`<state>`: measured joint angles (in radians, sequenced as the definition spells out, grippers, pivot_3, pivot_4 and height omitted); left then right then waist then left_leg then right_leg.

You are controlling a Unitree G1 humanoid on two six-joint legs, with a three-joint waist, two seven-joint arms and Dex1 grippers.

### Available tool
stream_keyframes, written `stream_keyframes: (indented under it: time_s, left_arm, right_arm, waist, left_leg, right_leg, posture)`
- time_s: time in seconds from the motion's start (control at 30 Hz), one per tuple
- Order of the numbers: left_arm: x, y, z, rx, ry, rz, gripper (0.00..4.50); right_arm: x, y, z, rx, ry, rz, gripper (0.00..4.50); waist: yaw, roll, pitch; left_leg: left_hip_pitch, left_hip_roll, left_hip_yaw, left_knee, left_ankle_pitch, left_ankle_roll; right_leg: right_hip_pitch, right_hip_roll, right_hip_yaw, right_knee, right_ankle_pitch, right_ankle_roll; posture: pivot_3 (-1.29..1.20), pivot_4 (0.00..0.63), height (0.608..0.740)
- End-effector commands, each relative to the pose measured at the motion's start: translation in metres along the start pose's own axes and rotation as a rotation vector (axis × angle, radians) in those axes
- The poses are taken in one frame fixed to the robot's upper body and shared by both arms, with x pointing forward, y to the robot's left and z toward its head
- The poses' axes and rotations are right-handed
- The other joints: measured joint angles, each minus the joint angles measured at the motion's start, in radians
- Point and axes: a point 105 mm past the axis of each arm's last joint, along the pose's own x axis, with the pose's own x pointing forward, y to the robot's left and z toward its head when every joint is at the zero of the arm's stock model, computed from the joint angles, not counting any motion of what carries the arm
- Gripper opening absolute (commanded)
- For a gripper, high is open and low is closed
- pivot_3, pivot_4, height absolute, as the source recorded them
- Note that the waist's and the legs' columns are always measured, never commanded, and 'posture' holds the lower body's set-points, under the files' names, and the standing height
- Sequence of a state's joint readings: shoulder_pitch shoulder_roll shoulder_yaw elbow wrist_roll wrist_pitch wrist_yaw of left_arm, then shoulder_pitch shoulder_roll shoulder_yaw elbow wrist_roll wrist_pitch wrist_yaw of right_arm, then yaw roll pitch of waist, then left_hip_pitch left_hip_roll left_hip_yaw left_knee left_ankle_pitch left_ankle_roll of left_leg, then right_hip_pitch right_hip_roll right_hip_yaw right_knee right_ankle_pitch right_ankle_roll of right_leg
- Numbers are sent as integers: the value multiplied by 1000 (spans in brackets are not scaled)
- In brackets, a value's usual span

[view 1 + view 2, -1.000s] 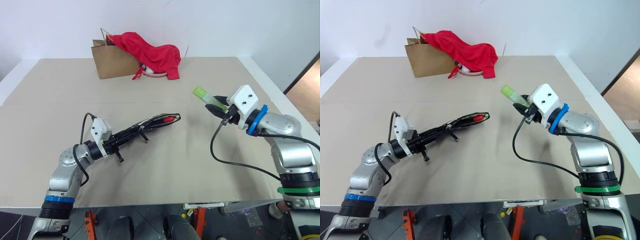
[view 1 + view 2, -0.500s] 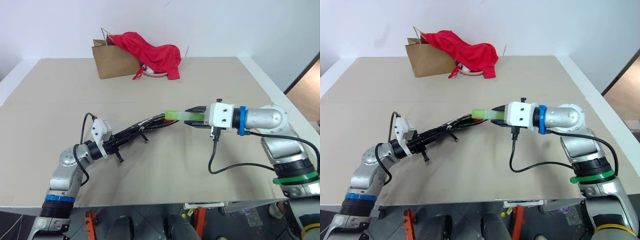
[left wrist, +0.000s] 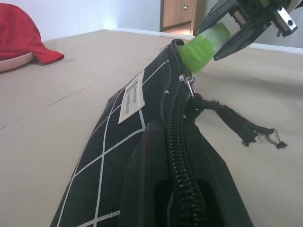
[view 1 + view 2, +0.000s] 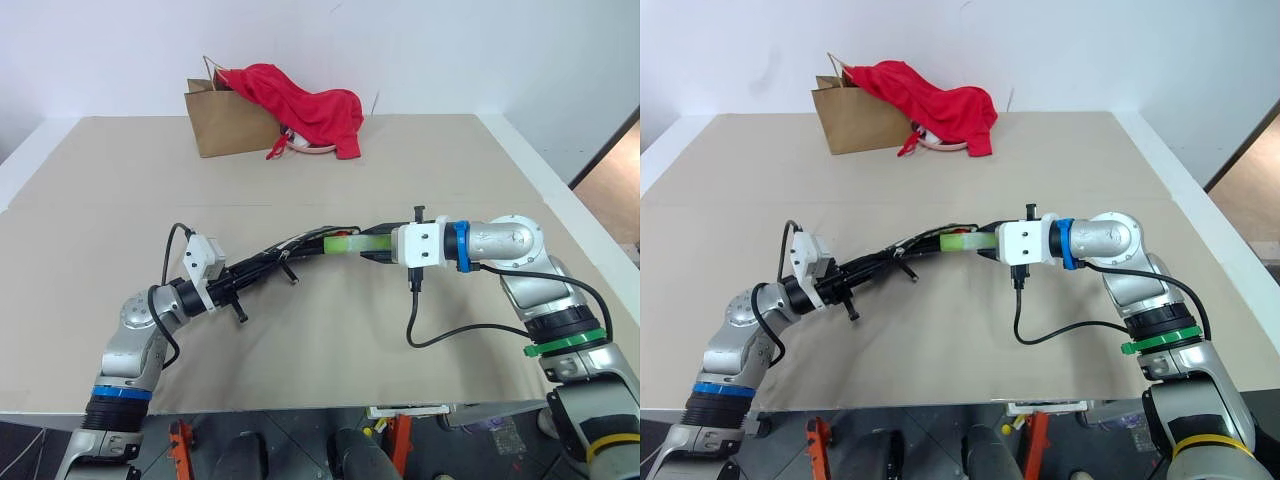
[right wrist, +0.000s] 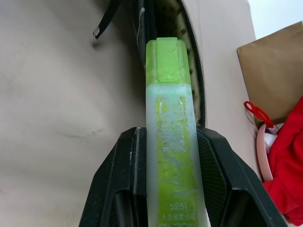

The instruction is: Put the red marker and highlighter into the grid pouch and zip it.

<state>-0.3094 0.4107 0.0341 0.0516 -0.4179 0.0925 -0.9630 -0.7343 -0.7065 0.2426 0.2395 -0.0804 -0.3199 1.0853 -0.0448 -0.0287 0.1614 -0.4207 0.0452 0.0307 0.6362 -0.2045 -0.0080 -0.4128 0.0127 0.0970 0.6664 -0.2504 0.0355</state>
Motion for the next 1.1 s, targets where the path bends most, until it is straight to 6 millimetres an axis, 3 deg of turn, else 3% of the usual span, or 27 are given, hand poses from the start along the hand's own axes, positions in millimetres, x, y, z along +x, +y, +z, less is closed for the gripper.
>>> stream_keyframes:
  time_s: [0.03, 0.2, 0.33, 0.47, 0.7, 0.83, 0.87, 0.9, 1.0, 1.03, 1.07, 1.1]
  left_arm:
    - [5, -2, 11, 37, -33, -23, 0]
    - [6, -2, 10, 45, -28, -34, 0]
    - [5, -2, 11, 50, -27, -30, 0]
    - [4, -3, 10, 49, -26, -28, 0]
    - [5, -1, 11, 52, -26, -28, 0]
    - [6, -1, 12, 54, -30, -23, 0]
    - [6, -1, 12, 54, -30, -22, 0]
    - [5, -2, 12, 53, -31, -20, 0]
    - [4, -3, 11, 51, -32, -15, 0]
    - [4, -3, 11, 49, -33, -12, 0]
    - [4, -4, 11, 47, -34, -10, 0]
    - [4, -4, 11, 45, -35, -8, 0]
  right_arm:
    - [6, -14, 9, -72, -11, -9, 1072]
    - [20, -18, 18, -90, -47, 11, 1072]
    - [21, -24, 18, -86, -40, 14, 1072]
    - [35, -16, 21, -130, -45, 67, 1072]
    - [73, 1, 55, -205, -170, 148, 1072]
    - [84, 4, 68, -205, -216, 165, 1072]
    - [85, 3, 69, -200, -221, 163, 1877]
    - [85, 1, 70, -178, -228, 158, 2316]
    - [84, -9, 68, -176, -221, 110, 3537]
    - [83, -12, 65, -188, -210, 91, 3723]
    - [82, -15, 62, -196, -200, 72, 4301]
    - [81, -17, 59, -197, -191, 59, 4468]
  waist:
    - [-2, 0, 0]
    - [-1, 0, 0]
    - [0, 0, 0]
    - [0, 0, 0]
    - [-2, 0, 0]
    - [-2, 0, 0]
    - [-2, 0, 0]
    - [-2, 0, 0]
    - [-2, 0, 0]
    - [-2, 0, 0]
    - [0, 0, 0]
    - [0, 0, 0]
  left_leg:
    - [0, 0, 1, 0, 0, 0]
    - [0, 1, 0, 0, 0, 0]
    - [0, 0, -1, 0, 0, 0]
    - [0, 0, 0, 0, 0, 0]
    - [0, 1, -1, 0, 0, 0]
    - [0, 1, -2, 0, 1, -1]
    - [0, 1, -1, 1, 1, -1]
    - [0, 1, -1, 1, 1, -1]
    - [0, 1, -2, 1, 1, -1]
    - [-1, 1, -2, 1, 1, -1]
    - [-1, 1, -3, 1, 1, -1]
    - [-1, 1, -3, 1, 1, -1]
  right_leg:
    - [0, 0, 0, 0, 0, 0]
    - [0, 1, -1, 0, 0, -1]
    - [0, 0, -1, 0, 0, -1]
    - [0, -1, 0, 0, 0, 0]
    - [-1, 2, -1, 2, 0, -3]
    - [-1, 1, -2, 3, 0, -2]
    - [-1, 0, -2, 3, 0, -2]
    - [0, 0, -2, 3, 0, -2]
    - [-1, 1, -2, 3, 0, -2]
    - [-1, 1, -3, 4, 0, -2]
    - [-1, 0, -3, 4, 0, -2]
    - [-1, 0, -4, 4, 0, -2]
  posture:
    - [0, 150, 740]
    - [0, 150, 740]
    - [0, 150, 740]
    - [0, 150, 740]
    - [0, 150, 740]
    - [0, 150, 740]
    - [0, 150, 740]
    - [0, 150, 740]
    - [0, 150, 740]
    - [0, 150, 740]
    - [0, 150, 740]
    - [0, 150, 740]
